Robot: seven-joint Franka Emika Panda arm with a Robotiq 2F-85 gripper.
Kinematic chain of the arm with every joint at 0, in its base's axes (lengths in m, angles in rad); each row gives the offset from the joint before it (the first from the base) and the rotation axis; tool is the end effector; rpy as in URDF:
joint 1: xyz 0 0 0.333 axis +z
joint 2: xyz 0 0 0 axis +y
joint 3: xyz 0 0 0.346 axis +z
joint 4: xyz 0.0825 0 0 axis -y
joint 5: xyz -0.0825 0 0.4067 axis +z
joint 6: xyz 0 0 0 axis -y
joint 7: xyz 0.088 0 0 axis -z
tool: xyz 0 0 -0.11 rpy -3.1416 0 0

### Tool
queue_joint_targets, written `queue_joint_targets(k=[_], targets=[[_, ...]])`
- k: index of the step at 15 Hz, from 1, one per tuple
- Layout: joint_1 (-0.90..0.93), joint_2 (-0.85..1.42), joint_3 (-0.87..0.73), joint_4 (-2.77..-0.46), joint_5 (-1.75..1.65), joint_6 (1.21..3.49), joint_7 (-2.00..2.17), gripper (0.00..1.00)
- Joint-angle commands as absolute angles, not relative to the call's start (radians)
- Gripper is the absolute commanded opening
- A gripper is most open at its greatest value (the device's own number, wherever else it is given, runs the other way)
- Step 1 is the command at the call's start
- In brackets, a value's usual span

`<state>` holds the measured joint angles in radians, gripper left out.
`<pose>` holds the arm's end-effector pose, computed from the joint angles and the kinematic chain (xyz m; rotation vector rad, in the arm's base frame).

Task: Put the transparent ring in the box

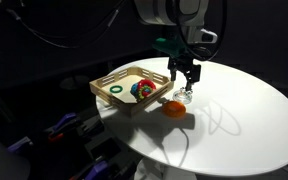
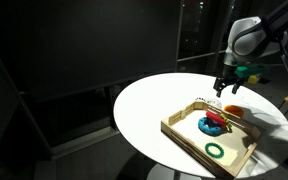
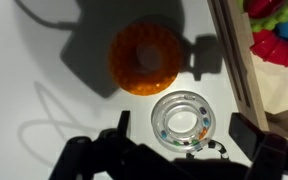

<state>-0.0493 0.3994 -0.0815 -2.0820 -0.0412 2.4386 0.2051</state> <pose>0.6034 -0.0787 0.2362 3.0475 -0.4577 -0.0613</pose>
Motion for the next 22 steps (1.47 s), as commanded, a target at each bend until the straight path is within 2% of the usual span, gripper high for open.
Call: queue_joint_targets(k=[1, 22], targets=[[-0.047, 0.464, -0.099, -2.011, -0.049, 2.424, 0.19, 1.0], [-0.052, 0.649, -0.118, -1.831, -0.04, 2.387, 0.189, 1.0]])
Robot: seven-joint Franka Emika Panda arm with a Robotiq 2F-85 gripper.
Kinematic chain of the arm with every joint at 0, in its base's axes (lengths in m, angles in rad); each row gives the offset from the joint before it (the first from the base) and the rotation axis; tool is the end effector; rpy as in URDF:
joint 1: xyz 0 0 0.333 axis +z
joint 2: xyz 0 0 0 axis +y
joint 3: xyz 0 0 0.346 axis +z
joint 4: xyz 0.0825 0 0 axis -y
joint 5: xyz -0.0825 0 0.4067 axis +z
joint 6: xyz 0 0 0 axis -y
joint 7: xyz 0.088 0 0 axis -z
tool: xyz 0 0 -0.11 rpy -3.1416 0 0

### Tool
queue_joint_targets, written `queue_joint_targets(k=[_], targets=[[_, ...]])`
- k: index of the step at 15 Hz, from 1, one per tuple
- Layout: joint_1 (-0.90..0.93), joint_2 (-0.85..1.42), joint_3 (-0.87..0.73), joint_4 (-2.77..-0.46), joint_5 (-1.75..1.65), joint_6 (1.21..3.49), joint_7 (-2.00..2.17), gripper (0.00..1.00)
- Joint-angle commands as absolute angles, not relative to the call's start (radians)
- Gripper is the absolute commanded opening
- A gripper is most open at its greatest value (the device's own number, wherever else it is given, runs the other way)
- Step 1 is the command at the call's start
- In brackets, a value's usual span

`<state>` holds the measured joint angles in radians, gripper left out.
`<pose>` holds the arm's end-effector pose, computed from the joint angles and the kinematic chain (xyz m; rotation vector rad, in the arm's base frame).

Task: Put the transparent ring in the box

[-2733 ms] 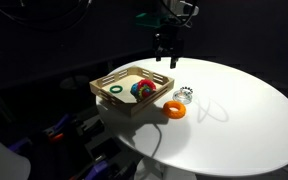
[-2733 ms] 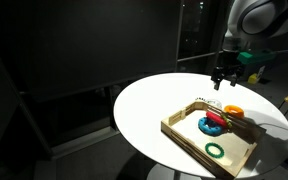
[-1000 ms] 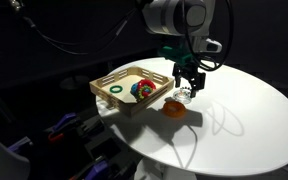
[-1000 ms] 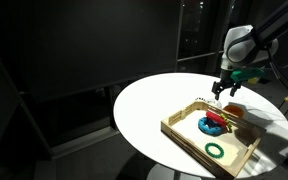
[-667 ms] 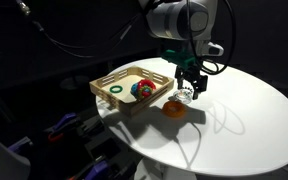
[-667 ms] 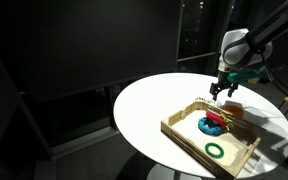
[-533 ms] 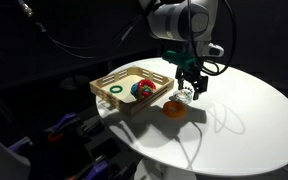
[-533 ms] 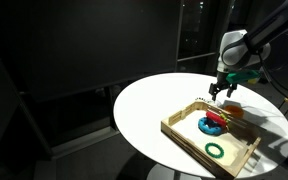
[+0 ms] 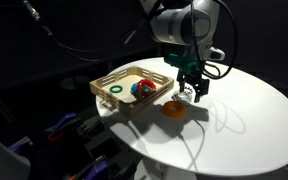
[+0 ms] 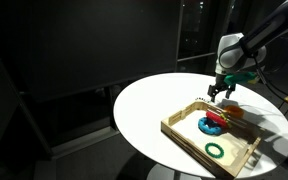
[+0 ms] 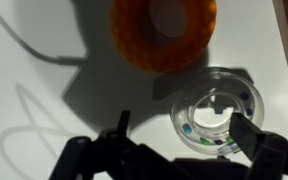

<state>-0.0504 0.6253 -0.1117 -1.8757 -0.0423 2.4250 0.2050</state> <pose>0.6505 -0.1031 0.1744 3.0077 -0.4785 -0.1084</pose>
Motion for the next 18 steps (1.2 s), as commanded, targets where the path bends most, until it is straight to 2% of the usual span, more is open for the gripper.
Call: queue_joint_targets(k=[1, 9, 12, 13, 14, 15, 16, 18], targets=[[-0.051, 0.653, -0.119, -1.828, -0.04, 2.385, 0.19, 1.0], [-0.039, 0.682, -0.132, -1.803, -0.057, 2.35, 0.201, 1.0], [-0.035, 0.687, -0.136, -1.796, -0.061, 2.346, 0.205, 0.66], [-0.034, 0.689, -0.136, -1.794, -0.06, 2.345, 0.205, 0.6], [-0.033, 0.69, -0.137, -1.793, -0.062, 2.344, 0.206, 0.63], [-0.032, 0.691, -0.138, -1.792, -0.061, 2.344, 0.206, 0.59], [-0.032, 0.691, -0.138, -1.791, -0.061, 2.343, 0.207, 0.59], [-0.032, 0.691, -0.138, -1.79, -0.061, 2.34, 0.207, 0.51]])
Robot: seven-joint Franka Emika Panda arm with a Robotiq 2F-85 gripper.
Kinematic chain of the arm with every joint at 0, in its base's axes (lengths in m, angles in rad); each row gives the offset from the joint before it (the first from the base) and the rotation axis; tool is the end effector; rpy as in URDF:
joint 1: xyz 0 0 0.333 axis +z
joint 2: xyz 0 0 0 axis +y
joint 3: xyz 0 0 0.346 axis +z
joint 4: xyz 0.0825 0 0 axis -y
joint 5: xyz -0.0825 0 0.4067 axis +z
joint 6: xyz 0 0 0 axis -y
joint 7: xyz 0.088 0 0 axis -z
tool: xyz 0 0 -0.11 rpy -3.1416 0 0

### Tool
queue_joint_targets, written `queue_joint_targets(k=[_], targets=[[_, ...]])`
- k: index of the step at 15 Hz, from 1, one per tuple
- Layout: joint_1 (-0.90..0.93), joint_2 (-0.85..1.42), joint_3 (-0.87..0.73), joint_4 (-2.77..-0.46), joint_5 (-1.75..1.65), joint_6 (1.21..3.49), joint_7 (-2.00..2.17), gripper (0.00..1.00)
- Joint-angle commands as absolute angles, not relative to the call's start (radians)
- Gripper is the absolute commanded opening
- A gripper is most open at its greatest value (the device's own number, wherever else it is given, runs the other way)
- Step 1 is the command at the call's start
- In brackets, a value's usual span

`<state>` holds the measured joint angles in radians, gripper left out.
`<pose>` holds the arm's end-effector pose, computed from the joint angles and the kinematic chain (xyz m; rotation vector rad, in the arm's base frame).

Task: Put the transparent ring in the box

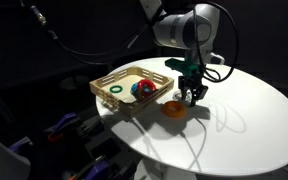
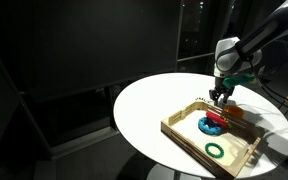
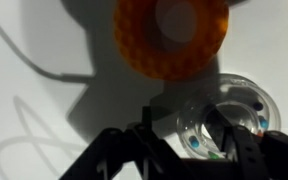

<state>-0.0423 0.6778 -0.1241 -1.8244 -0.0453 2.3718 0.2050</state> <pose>0.6553 -0.1063 0.1562 2.9873 -0.4737 -0.1884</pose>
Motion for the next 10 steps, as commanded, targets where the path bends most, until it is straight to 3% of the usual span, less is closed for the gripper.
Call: queue_joint_targets(k=[1, 4, 10], targets=[[-0.032, 0.691, -0.138, -1.789, -0.061, 2.338, 0.207, 0.39], [-0.032, 0.687, -0.135, -1.787, -0.057, 2.336, 0.207, 0.06], [-0.033, 0.675, -0.134, -1.788, -0.05, 2.319, 0.215, 0.09]])
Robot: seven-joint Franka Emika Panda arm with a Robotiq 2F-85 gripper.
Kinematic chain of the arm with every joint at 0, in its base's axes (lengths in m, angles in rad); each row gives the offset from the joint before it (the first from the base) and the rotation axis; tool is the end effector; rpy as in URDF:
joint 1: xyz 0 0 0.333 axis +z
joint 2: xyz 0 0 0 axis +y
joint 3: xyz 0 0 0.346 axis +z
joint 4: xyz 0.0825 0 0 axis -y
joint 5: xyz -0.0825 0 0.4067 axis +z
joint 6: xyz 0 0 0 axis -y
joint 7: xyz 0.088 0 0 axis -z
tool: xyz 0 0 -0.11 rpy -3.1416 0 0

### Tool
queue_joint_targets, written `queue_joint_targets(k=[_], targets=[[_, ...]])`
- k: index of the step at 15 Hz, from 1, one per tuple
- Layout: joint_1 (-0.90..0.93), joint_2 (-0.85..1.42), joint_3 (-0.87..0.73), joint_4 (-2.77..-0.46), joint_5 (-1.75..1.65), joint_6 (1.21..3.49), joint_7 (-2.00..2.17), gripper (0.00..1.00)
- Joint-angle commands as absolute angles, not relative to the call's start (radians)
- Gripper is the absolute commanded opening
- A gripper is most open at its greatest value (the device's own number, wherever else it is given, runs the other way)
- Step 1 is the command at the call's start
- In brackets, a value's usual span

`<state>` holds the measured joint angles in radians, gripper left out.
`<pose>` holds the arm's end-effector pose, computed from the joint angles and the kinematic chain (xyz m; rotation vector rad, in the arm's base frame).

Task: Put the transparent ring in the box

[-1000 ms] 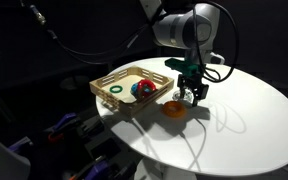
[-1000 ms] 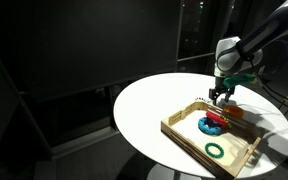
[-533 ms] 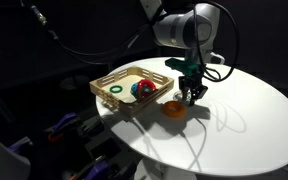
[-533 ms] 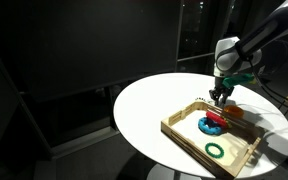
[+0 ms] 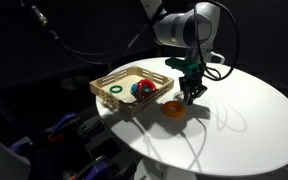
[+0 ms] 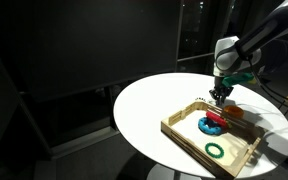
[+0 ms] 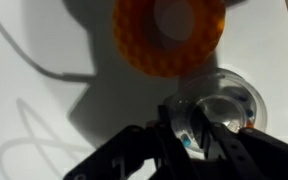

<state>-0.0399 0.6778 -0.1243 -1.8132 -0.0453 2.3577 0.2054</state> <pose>0.6583 -0.1051 0.1595 2.9866 -0.4715 -0.1925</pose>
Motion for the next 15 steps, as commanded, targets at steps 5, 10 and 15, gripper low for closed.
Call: queue_joint_targets(k=[5, 10, 15], targets=[[-0.026, 0.644, -0.138, -1.798, -0.051, 2.307, 0.23, 0.09], [-0.017, 0.595, -0.144, -1.82, -0.055, 2.299, 0.252, 0.09], [-0.015, 0.521, -0.138, -1.85, -0.053, 2.285, 0.252, 0.1]])
